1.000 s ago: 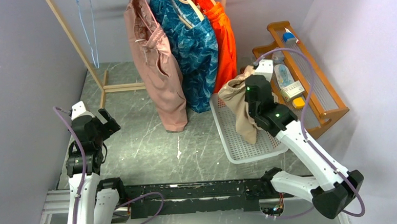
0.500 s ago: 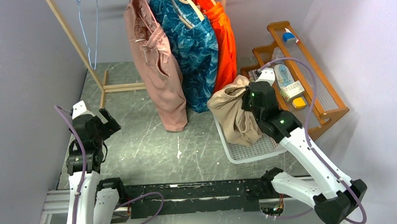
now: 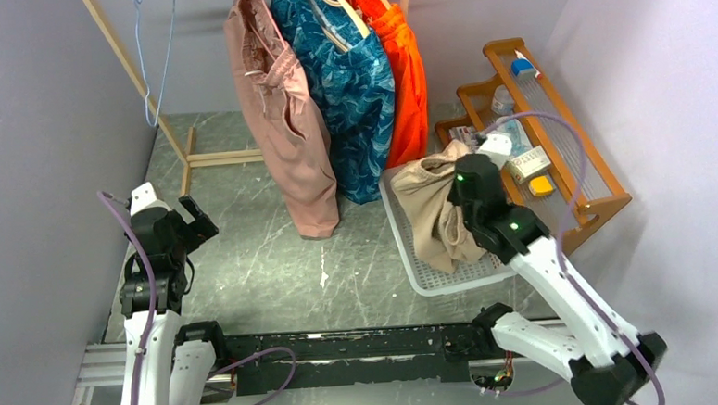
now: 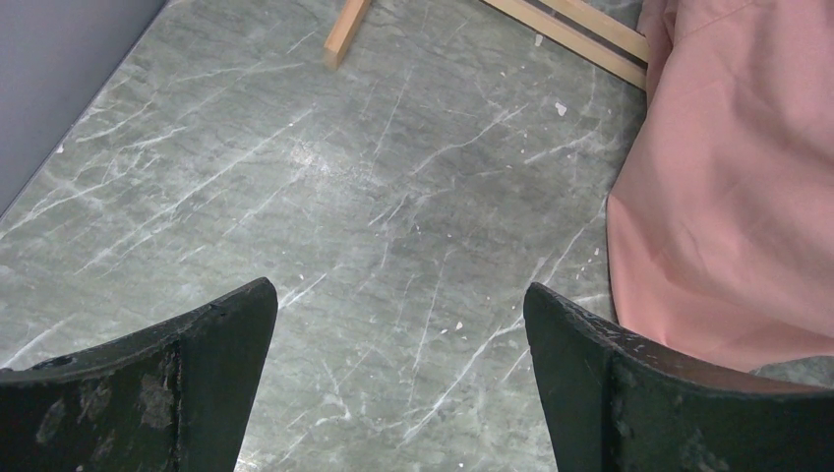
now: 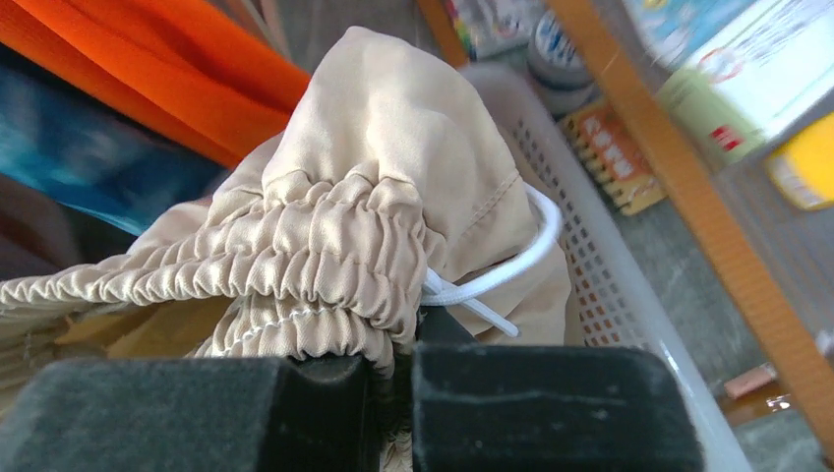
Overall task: Remove the shorts from the hanger
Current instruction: Place the shorts in the basket.
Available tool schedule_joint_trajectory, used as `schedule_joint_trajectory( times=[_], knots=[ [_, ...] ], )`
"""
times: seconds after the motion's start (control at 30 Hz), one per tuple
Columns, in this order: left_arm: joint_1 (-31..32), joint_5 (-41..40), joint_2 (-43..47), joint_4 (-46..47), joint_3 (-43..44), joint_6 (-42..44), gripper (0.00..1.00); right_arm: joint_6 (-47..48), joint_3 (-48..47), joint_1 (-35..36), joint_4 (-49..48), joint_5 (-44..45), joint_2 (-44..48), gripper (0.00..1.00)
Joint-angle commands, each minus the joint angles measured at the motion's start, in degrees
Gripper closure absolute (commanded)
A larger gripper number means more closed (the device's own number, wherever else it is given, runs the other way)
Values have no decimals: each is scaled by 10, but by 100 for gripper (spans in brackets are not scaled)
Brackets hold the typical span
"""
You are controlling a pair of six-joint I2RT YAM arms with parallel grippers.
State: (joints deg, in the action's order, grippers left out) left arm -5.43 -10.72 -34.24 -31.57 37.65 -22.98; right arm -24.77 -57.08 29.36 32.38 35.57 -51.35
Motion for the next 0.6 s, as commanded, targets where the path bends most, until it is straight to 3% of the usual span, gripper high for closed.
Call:
schedule_joint_trajectory(
  times=[0.0,0.33,0.57],
  knots=[
    [-6,8,2,8,2,-2,0,-7,42,-8,-27,-31,-68,100],
    [-6,10,3,9,2,-1,1,-32,97,-150,-147,-181,-201,100],
    [-6,10,2,9,2,-1,0,-20,117,-157,-186,-241,-296,100]
  ],
)
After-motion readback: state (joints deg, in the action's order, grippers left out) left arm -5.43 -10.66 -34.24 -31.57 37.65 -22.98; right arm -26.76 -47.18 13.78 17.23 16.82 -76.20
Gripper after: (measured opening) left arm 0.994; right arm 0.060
